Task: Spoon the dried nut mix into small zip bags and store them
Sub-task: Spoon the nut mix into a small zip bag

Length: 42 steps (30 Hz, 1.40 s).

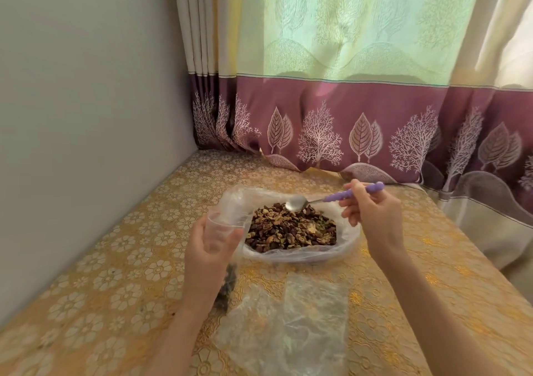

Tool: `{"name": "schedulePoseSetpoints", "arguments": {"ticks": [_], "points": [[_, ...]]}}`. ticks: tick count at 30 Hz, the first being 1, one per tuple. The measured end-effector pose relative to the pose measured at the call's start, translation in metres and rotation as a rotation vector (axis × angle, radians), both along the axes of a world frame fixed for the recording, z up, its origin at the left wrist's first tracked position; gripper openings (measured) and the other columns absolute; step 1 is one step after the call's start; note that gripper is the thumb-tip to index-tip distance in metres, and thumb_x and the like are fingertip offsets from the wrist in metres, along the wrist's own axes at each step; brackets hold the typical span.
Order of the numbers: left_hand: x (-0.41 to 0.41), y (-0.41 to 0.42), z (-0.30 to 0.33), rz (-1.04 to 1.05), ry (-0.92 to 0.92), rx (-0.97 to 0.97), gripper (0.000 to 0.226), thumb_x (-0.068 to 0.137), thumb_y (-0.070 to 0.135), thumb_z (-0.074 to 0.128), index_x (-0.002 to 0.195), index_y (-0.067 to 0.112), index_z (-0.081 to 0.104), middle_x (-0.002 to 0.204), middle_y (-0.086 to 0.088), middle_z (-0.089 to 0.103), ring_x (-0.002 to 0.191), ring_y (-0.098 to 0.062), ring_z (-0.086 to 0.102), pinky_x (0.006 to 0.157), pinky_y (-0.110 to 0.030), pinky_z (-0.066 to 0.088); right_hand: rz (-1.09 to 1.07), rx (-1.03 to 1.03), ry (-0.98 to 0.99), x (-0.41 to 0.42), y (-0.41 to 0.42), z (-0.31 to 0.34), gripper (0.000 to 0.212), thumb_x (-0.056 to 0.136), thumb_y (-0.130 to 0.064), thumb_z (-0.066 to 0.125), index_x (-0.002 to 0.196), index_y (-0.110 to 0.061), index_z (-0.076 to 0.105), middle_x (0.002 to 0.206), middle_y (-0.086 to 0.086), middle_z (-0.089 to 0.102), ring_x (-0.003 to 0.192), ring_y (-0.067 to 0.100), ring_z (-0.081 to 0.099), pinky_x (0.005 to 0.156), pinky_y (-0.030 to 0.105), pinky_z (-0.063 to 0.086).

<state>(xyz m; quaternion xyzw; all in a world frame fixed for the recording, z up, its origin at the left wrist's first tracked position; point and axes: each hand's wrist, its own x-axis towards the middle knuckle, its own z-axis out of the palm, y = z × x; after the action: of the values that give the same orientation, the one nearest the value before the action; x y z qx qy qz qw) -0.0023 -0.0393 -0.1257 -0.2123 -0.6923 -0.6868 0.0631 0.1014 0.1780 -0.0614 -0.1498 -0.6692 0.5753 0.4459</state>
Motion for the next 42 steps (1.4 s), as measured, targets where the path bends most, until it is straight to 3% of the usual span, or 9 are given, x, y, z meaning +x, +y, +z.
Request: {"name": "schedulePoseSetpoints", "arguments": {"ticks": [4,10,13,19,25,30,35,39,42], "points": [[0.001,0.0,0.002,-0.011,-0.011,0.02,0.063,0.065,0.059,0.066,0.117,0.026,0.053,0.101,0.004,0.066,0.076,0.002,0.066,0.055,-0.012,0.05,-0.178,0.085,-0.145,0.001,0.022,-0.022,0.031,0.095,-0.018,0.054,0.077,0.005,0.064,0.064,0.004,0.071,0.045,0.01,0.058,0.04,0.018,0.043],[0.003,0.001,0.002,-0.031,-0.024,0.032,0.06,0.065,0.054,0.066,0.117,0.027,0.053,0.1,0.003,0.066,0.074,-0.001,0.067,0.05,-0.014,0.051,-0.278,0.279,-0.237,-0.002,0.027,-0.034,0.033,0.093,-0.023,0.058,0.068,-0.004,0.065,0.059,-0.004,0.069,0.044,0.011,0.062,0.055,0.034,0.053],[0.004,-0.001,0.003,-0.027,-0.035,0.034,0.055,0.064,0.056,0.066,0.112,0.033,0.053,0.094,0.005,0.068,0.066,-0.004,0.068,0.045,-0.025,0.054,-0.293,0.226,-0.213,-0.008,0.027,-0.04,0.032,0.093,-0.023,0.059,0.067,-0.005,0.065,0.061,0.0,0.07,0.046,0.014,0.063,0.056,0.032,0.053],[0.002,0.0,0.002,-0.034,-0.011,0.027,0.061,0.064,0.053,0.066,0.116,0.023,0.054,0.099,0.002,0.067,0.078,-0.001,0.067,0.053,-0.015,0.052,-0.311,0.021,-0.166,-0.026,0.024,-0.055,0.029,0.092,-0.023,0.06,0.074,-0.003,0.07,0.064,-0.001,0.069,0.043,0.005,0.061,0.045,0.014,0.049],[0.001,0.001,0.0,-0.035,-0.009,0.012,0.062,0.065,0.054,0.066,0.118,0.026,0.053,0.105,0.002,0.066,0.087,-0.007,0.066,0.067,-0.024,0.055,-0.208,-0.228,-0.209,-0.037,0.022,-0.062,0.023,0.087,-0.02,0.064,0.069,-0.011,0.074,0.063,0.001,0.072,0.056,0.013,0.069,0.073,0.034,0.059],[0.002,0.001,0.001,-0.035,0.01,-0.001,0.065,0.066,0.063,0.069,0.119,0.027,0.052,0.107,0.0,0.065,0.09,-0.011,0.066,0.066,-0.023,0.055,-0.206,-0.294,-0.185,-0.031,0.028,-0.067,0.028,0.09,-0.021,0.06,0.068,-0.014,0.074,0.068,0.002,0.073,0.063,0.019,0.069,0.081,0.042,0.057],[0.003,0.001,0.002,-0.023,-0.002,-0.019,0.085,0.053,0.079,0.062,0.12,0.026,0.052,0.108,0.002,0.064,0.092,-0.014,0.065,0.076,-0.033,0.055,-0.191,-0.312,-0.126,-0.02,0.032,-0.064,0.043,0.093,-0.019,0.057,0.054,-0.021,0.074,0.068,0.007,0.073,0.058,0.017,0.066,0.07,0.035,0.056],[0.006,0.0,0.004,-0.058,-0.045,0.032,0.067,0.058,0.071,0.067,0.111,0.033,0.053,0.097,-0.001,0.067,0.069,-0.018,0.068,0.051,-0.031,0.056,-0.167,-0.346,-0.051,-0.012,0.03,-0.054,0.038,0.094,-0.016,0.055,0.061,-0.011,0.071,0.072,0.014,0.073,0.052,0.015,0.062,0.053,0.021,0.053],[0.006,0.0,0.004,-0.065,-0.062,0.028,0.084,0.048,0.079,0.066,0.114,0.029,0.053,0.091,0.001,0.069,0.063,-0.021,0.068,0.05,-0.044,0.055,-0.141,-0.353,0.006,-0.009,0.022,-0.041,0.036,0.095,-0.016,0.054,0.064,-0.007,0.07,0.068,0.012,0.072,0.052,0.015,0.061,0.049,0.018,0.05]]}}
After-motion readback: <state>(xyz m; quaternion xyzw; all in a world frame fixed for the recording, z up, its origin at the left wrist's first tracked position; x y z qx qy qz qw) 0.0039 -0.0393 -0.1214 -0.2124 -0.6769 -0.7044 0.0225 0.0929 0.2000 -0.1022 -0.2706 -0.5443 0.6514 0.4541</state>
